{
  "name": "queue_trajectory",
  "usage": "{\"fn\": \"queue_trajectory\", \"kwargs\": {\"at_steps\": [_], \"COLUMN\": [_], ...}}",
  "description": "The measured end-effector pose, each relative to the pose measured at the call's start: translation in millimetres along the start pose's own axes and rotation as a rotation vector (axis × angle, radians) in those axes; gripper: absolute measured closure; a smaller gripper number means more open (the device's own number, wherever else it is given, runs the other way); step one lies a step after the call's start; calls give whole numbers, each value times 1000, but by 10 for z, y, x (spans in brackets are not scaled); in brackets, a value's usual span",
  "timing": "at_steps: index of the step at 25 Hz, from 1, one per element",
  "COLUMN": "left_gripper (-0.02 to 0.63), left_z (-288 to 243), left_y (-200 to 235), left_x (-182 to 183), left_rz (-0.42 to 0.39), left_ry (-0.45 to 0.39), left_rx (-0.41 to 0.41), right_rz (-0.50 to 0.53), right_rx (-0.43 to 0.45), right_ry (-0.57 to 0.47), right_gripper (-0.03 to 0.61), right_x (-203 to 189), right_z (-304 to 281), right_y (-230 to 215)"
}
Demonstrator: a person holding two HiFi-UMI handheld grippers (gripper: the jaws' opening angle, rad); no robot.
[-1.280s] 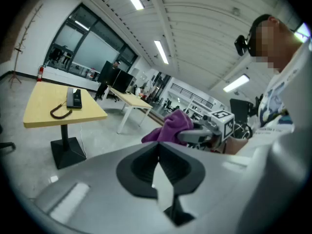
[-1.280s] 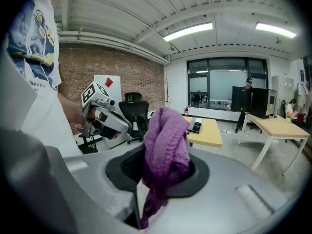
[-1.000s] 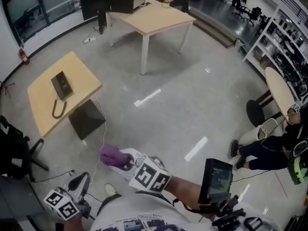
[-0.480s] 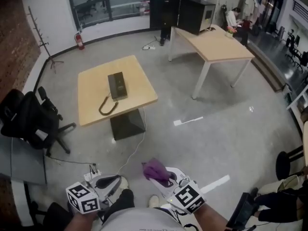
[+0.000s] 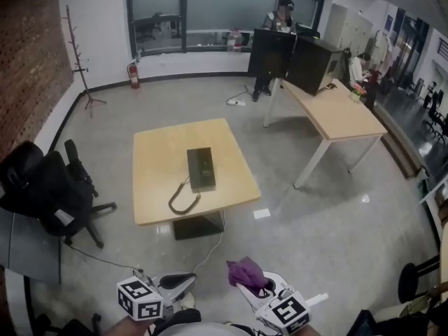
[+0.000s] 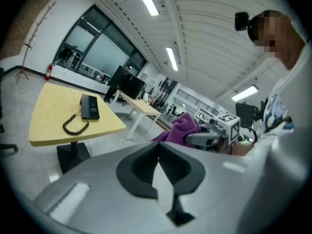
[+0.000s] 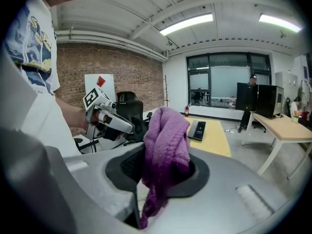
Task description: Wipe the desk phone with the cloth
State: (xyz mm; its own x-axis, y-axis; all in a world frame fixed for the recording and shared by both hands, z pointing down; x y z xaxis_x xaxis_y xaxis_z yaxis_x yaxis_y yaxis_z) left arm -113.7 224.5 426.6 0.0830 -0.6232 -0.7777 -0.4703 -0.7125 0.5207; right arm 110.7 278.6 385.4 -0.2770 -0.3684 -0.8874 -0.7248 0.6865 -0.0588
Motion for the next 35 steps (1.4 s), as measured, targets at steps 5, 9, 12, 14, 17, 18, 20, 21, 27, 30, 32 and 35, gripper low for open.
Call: {"fn": "queue_trajectory", "kwargs": {"at_steps": [5, 9, 12, 14, 17, 18, 20, 21, 27, 30, 32, 35], "left_gripper": [610, 608, 581, 575, 569, 565, 560, 556, 519, 495, 479, 463], "left_z": [48, -5, -117, -205, -395, -456, -570, -633, -977, -1053, -1090, -1195], "left_y": [439, 731, 926, 1055, 1235, 1286, 1404, 1469, 1843, 2112, 2343, 2736], "left_x": [215, 331, 411, 473, 622, 664, 754, 807, 1025, 1094, 1131, 1187], "left_rz": [-25, -2, 43, 67, 70, 71, 79, 84, 141, 148, 159, 188], "left_ry": [24, 26, 11, 18, 32, 31, 24, 20, 24, 44, 52, 73], "left_rx": [-13, -1, 8, 28, 68, 80, 105, 117, 150, 165, 166, 157], "right_rz": [23, 11, 31, 45, 64, 74, 87, 91, 78, 57, 49, 40], "right_rx": [-4, 9, 29, 47, 70, 79, 97, 105, 124, 115, 103, 61], "right_ry": [2, 4, 31, 36, 24, 23, 18, 16, 21, 28, 32, 42], "right_gripper": [472, 472, 472, 472, 472, 474, 472, 472, 474, 472, 472, 473], "right_x": [299, 457, 529, 595, 704, 733, 778, 795, 779, 769, 777, 824], "right_z": [-475, -716, -845, -927, -1037, -1070, -1134, -1161, -1237, -1300, -1362, -1459], "right_y": [-124, -294, -496, -656, -965, -1068, -1274, -1380, -1863, -1967, -2012, -2080]}}
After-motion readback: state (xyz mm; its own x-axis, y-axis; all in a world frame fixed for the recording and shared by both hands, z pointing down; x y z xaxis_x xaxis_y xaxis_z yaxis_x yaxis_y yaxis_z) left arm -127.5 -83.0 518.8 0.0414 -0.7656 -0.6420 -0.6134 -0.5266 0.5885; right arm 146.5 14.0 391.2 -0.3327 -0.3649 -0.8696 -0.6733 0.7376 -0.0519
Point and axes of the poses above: the fingertips, and each gripper's own axes: z backward along the fingers, y to its left, x out of its top, the point moved 8 cm from there along z, backward along the fingers, and after that the axes turned 4 degrees about x, right-handed, at the moved point
